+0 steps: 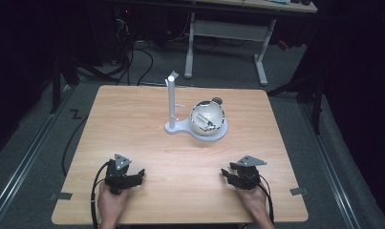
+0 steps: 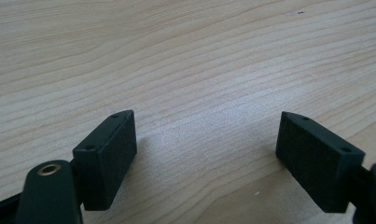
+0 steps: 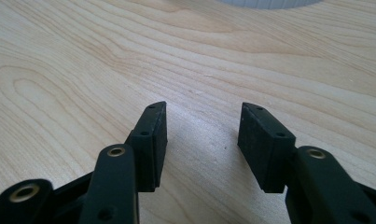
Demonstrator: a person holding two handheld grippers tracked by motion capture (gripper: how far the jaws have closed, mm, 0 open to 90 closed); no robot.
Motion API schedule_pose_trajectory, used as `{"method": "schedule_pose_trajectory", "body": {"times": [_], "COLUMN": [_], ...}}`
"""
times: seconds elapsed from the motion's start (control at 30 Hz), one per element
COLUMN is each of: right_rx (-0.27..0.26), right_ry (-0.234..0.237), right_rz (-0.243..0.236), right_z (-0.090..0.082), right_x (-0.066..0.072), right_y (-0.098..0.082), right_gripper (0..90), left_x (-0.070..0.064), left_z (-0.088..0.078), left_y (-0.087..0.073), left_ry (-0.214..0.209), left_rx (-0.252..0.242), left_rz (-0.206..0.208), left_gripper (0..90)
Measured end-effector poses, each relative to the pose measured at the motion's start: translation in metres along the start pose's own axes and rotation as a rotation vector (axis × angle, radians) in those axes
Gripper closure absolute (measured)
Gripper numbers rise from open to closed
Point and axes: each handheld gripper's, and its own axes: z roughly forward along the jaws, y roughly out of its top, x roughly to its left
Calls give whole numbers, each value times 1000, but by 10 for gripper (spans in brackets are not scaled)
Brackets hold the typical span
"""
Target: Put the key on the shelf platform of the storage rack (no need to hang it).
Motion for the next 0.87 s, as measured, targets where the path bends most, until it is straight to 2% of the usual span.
{"method": "schedule_pose_trajectory", "body": {"times": [0.2, 0.4, 0.53, 0.87], "right_rx": [9, 11, 14, 14], "right_ry": [-22, -17, -31, -46], "right_rz": [-47, -46, -37, -23], "right_z": [1, 1, 1, 1], "right_x": [5, 6, 5, 7], "right_y": [0, 0, 0, 0], "right_gripper": [470, 452, 416, 415], "left_x": [0, 0, 0, 0], "left_z": [0, -1, -1, -1], "left_y": [0, 0, 0, 0], "left_ry": [0, 4, 4, 2], "left_rx": [0, 2, 2, 4], "left_rz": [0, -8, -9, -6], "left_gripper": [206, 207, 206, 206]}}
